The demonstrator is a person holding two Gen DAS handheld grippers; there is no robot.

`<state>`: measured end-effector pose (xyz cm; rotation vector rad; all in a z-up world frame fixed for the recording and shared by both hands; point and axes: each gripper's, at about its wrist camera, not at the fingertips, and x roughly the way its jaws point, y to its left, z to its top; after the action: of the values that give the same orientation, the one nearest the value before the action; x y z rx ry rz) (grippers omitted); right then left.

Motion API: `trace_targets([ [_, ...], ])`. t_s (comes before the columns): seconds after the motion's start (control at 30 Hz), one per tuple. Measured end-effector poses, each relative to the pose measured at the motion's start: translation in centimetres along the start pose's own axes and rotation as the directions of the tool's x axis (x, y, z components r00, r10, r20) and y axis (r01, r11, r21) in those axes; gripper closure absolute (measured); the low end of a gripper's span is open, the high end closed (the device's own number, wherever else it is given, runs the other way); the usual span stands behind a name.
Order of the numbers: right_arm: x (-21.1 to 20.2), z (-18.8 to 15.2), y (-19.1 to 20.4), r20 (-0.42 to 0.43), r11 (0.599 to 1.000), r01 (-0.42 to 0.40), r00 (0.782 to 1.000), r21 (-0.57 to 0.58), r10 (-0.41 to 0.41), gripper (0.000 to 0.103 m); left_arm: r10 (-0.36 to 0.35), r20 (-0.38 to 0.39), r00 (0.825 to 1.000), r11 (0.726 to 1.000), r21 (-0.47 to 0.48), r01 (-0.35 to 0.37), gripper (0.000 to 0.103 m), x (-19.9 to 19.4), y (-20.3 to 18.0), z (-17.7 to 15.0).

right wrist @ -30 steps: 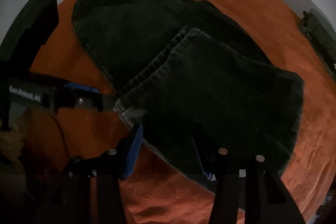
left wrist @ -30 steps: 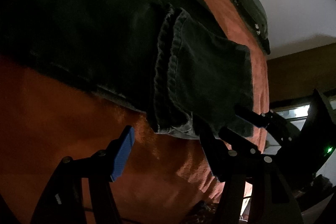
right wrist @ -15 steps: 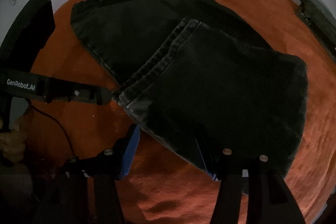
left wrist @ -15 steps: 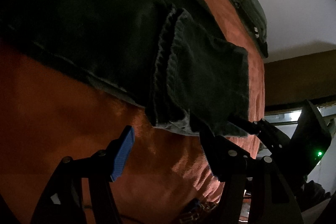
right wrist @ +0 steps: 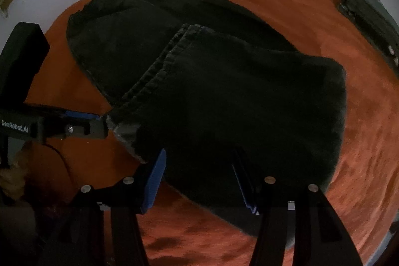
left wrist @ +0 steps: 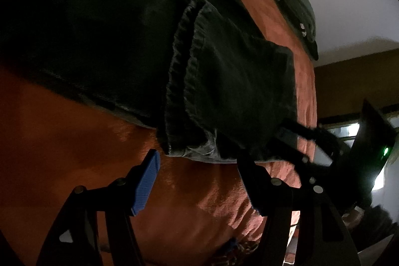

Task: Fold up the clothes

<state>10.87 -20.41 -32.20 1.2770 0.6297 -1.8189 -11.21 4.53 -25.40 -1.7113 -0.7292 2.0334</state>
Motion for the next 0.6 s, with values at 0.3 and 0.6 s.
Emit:
trace_targets([
  [0.3,1.9,6.3,-2.0,-0.082,0.986,-0.125,0.990,-0.108,0.117,0.042,-0.047,-0.036,0.998,0.997,-0.062,0.044,0.036,0.7,1.4,0.0],
  [0.6,4.3,9.8,-2.2,-0.138,0.963,-0.226,0.969,-0.147,0.206,0.029,-0.090,0.016,0.996,0.982,-0.162,0.092,0.034,0.0,3.9,0.4],
])
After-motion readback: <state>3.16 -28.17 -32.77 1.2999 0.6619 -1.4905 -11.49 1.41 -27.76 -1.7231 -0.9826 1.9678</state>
